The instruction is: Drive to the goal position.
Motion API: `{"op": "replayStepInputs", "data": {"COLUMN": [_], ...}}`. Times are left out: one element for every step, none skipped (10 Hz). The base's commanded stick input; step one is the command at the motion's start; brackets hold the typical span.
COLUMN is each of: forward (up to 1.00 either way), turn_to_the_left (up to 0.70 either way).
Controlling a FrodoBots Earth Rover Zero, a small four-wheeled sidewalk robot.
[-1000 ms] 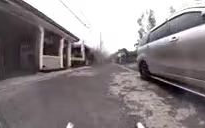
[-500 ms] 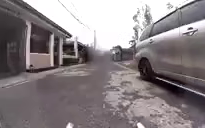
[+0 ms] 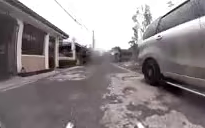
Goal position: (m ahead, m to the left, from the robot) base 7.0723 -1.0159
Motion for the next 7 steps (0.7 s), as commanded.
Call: {"op": "replayStepInputs", "data": {"forward": [1.0, 1.0, 1.0, 1.0, 1.0, 1.0, 1.0], "turn_to_the_left": [0.0, 0.0, 0.0, 0.0, 0.0, 0.0, 0.0]}}
